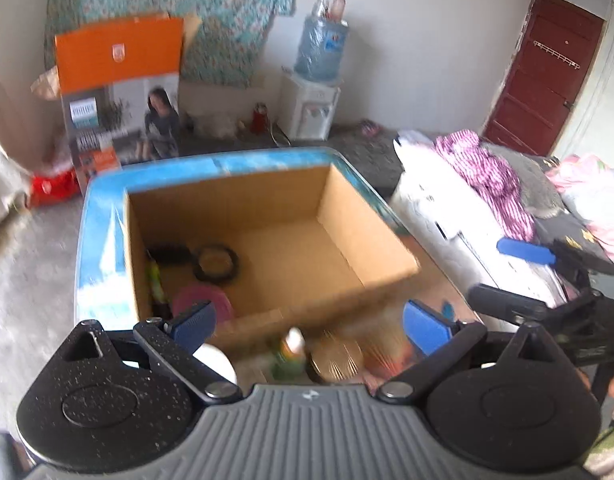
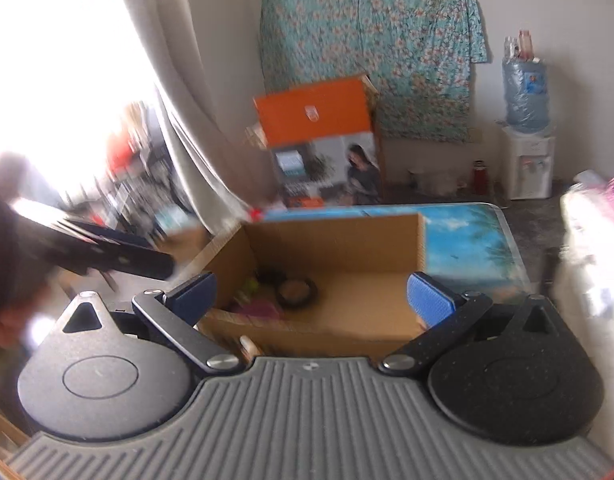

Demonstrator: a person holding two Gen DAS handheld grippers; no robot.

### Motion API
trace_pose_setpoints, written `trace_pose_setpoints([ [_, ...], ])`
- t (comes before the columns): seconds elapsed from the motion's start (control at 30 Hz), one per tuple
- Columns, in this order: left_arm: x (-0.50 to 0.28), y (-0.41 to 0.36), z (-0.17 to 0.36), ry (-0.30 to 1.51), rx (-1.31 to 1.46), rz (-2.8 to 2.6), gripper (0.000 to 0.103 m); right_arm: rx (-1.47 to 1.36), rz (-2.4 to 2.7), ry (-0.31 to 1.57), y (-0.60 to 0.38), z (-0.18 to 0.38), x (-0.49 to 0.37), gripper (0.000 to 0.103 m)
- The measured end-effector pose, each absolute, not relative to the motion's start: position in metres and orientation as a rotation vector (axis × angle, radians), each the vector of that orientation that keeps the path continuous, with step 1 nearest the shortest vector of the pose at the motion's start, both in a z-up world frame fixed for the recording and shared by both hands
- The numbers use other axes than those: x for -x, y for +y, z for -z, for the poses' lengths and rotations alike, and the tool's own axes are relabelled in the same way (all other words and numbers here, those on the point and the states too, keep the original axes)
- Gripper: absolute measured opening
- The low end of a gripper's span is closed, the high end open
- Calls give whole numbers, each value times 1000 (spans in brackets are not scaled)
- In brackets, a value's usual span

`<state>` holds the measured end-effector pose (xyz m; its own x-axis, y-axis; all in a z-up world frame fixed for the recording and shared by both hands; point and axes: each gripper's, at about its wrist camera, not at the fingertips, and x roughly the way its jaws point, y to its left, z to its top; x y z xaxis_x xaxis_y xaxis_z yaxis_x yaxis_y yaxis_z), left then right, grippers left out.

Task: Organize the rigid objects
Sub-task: 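Withdraw the right tool from the box toward the gold-lidded black jar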

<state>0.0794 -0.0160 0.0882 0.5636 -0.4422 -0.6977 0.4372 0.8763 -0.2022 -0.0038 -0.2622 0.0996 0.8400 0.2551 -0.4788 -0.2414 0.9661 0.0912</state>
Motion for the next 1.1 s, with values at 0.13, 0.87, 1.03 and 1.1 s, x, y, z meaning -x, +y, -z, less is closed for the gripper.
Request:
trace_pose_setpoints([
  [0.13, -57, -22, -64, 802, -40, 491, 101, 130, -192, 536, -246, -84, 22, 102],
  [0.87, -14, -50, -3, 725, -75, 545, 103, -84, -204, 611, -266, -23, 24, 102],
  [1.03, -11, -60, 11, 708, -103, 556, 103, -229, -195, 619, -284, -5, 21, 102],
  [1.1, -8, -66, 19, 699, -134, 542, 103, -272, -195, 613, -292, 1, 20, 102],
])
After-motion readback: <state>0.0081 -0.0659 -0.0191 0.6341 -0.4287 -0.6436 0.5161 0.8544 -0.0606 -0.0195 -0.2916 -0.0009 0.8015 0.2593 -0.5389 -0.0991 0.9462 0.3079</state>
